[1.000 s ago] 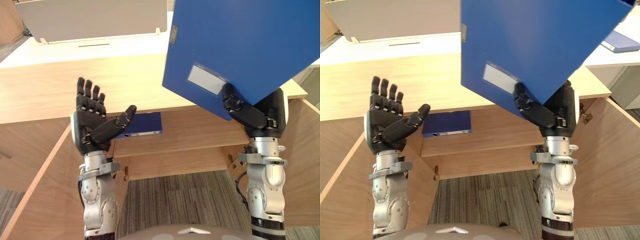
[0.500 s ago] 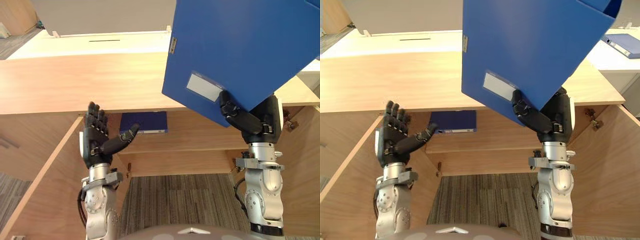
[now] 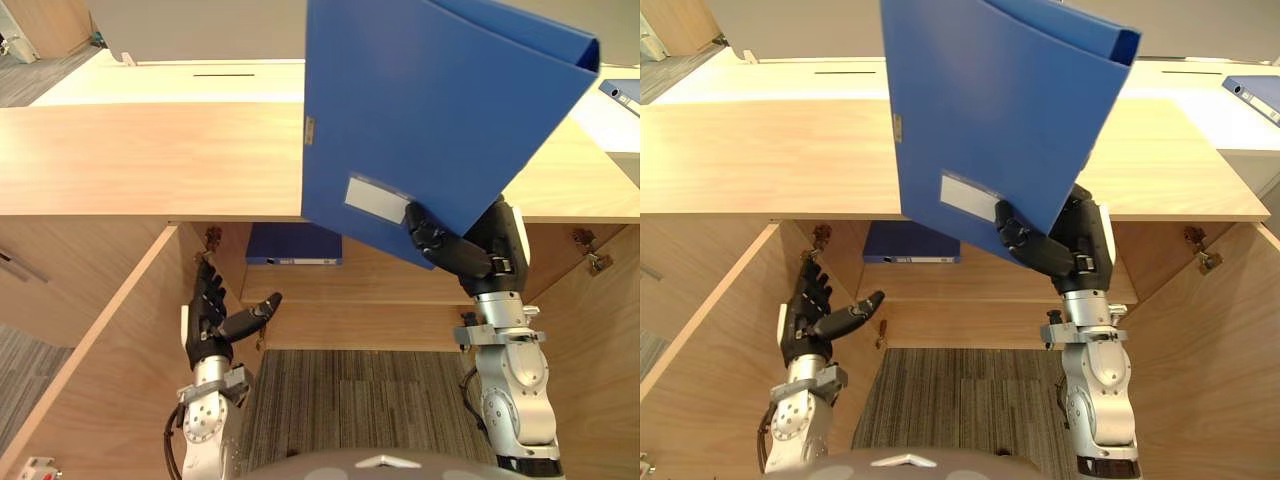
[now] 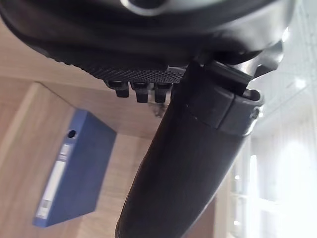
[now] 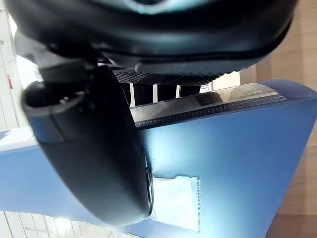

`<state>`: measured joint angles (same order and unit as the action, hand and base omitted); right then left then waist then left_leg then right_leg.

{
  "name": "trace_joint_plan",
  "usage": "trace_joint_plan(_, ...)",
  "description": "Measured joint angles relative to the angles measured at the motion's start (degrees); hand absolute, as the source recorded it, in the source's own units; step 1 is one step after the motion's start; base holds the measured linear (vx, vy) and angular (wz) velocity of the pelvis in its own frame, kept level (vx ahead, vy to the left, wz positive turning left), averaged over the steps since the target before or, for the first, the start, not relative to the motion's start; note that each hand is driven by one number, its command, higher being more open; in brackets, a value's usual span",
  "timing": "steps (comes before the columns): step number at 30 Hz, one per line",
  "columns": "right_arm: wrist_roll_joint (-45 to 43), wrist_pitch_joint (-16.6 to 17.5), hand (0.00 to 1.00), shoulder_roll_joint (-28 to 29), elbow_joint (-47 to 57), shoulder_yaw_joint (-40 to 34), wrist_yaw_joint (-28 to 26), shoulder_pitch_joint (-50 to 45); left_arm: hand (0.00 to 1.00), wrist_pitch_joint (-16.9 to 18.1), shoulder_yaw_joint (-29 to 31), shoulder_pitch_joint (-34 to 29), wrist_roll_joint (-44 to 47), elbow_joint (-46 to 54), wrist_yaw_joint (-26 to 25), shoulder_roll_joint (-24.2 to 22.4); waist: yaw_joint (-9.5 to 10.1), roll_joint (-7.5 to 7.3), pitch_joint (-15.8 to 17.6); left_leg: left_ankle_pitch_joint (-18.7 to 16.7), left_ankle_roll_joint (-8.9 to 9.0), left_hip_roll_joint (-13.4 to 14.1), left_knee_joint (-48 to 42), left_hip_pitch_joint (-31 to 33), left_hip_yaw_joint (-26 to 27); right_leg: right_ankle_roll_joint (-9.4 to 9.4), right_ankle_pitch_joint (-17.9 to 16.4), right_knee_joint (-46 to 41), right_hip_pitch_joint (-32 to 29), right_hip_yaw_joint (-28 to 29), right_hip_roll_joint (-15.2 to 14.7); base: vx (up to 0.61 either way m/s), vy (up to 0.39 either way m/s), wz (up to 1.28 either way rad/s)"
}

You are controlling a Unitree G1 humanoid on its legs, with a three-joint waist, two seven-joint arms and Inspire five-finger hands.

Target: Walk over to the cabinet, pick up the folder, carry it to the office cabinet, place the folder inside the office cabinet, then close the office cabinet door

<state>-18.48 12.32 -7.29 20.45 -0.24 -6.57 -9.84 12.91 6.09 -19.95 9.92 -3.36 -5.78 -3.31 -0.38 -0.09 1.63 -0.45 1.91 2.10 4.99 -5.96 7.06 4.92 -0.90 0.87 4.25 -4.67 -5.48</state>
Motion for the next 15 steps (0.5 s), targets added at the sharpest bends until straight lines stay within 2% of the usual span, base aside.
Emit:
trace_joint_plan(10, -0.95, -0.12, 0.00, -7.70, -3.05, 11.64, -2.95, 0.13, 1.00, -2.75, -1.72, 0.45, -10.67, -19.60, 3.75, 3.25, 0.12, -0.72, -0.39, 0.01, 0.04, 0.11, 0.00, 0.28, 0.18, -0.22, -0.14, 0.01, -0.25, 0.22, 0.14, 0.00, -0.001, 0.00)
trace_joint_plan(15, 6.92, -0.84, 0.00, -14.18, -8.91, 20.30, -2.66, 2.31, 1.00, -3.63, -2.86, 1.66, -12.85, -28.91, 3.22, 6.72, 0.30, -1.45, -0.47, 0.29, 0.41, 0.46, -0.01, 2.02, 0.52, -0.65, -0.35, -0.67, -2.27, 0.68, 0.53, -0.02, -0.016, -0.03)
